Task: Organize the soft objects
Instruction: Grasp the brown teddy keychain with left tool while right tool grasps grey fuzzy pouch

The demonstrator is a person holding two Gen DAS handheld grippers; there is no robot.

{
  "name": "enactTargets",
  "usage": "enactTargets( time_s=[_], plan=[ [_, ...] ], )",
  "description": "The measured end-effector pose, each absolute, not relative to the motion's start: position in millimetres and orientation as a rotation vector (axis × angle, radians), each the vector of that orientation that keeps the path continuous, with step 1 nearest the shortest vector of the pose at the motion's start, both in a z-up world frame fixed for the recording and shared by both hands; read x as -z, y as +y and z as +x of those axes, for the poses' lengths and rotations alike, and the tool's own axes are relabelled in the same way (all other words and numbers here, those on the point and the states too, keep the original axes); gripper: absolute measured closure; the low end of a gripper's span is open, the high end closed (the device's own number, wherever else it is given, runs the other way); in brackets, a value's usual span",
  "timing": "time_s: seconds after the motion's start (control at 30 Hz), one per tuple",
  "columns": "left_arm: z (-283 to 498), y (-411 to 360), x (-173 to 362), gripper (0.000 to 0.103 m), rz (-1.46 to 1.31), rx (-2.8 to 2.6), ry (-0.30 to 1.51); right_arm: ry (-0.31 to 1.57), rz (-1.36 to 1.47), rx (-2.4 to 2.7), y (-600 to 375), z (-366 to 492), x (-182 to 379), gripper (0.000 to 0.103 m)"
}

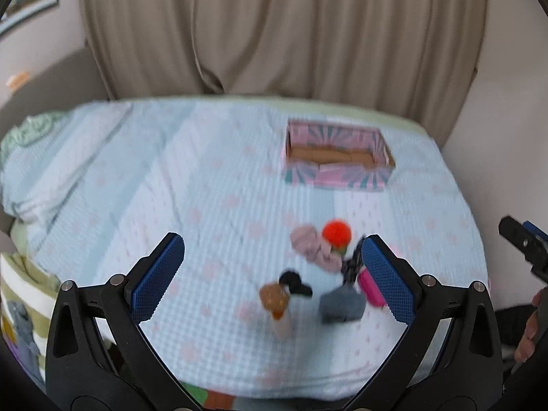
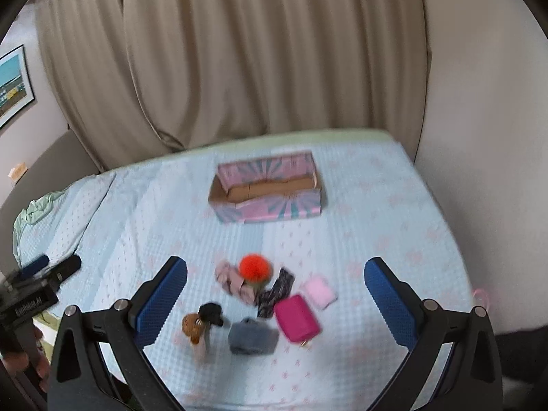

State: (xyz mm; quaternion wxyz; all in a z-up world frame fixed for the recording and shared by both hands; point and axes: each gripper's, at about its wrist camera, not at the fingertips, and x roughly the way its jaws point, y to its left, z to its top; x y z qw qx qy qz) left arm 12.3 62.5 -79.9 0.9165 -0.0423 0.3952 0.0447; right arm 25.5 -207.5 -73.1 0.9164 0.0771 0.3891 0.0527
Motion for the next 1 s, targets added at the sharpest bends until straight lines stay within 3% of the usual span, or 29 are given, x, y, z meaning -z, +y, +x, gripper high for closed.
enactTargets(
  time_s=[0.43, 0.67, 1.0],
  plan=[
    [52.8, 75.4, 227.9, 0.001, 0.015, 0.115, 1.087, 0.999, 0.286, 0.017, -161.3, 29.4, 188.3, 0.000],
    [71.5, 68.5, 304.3, 0.001, 0.106, 0.234, 1.159, 1.069, 0.355, 0.092, -144.4, 45.4, 255.1, 0.000],
    [87.6, 60.9, 390.7, 0.011, 0.171, 0.305, 1.178, 1.156, 0.362, 0.112, -122.1, 61.5, 344.7, 0.000]
  ],
)
